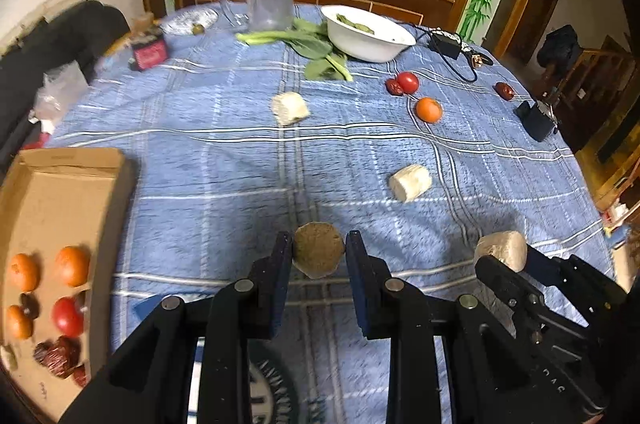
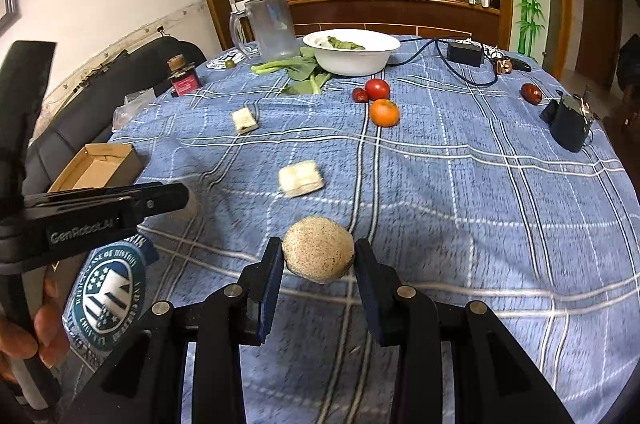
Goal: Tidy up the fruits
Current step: 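Carry both held beige cakes over the cardboard box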
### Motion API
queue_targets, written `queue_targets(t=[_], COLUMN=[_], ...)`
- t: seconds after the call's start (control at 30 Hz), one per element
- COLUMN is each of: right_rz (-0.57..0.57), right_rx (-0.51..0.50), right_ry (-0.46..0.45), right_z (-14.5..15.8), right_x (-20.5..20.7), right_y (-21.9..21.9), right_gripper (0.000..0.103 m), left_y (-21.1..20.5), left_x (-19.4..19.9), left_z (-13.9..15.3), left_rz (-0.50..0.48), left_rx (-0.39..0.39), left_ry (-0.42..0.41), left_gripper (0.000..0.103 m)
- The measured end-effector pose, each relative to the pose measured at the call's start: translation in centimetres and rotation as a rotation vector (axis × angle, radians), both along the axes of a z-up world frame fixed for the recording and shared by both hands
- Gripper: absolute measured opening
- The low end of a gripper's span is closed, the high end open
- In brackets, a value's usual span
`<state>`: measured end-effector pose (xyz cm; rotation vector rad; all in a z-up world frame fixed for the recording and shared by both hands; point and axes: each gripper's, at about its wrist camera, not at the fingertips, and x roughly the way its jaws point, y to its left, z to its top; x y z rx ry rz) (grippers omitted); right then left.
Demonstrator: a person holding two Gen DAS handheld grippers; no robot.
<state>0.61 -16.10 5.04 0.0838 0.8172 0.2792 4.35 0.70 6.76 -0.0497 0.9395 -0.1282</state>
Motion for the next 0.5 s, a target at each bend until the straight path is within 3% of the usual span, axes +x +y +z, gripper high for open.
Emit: queue_targets(t=[0.5], right_rz=[0.06], right_rx=[-0.021], right_ry=[0.009], right_z=[0.1], right_x=[-2.8], right_y=[6.4], right_gripper=[0.039], left_y=[4.3], left_x=[-4.6], left_z=[1.5], left_rz=[0.05], left_rx=[0.042], left_ry=[-0.065], left_gripper=[0.026])
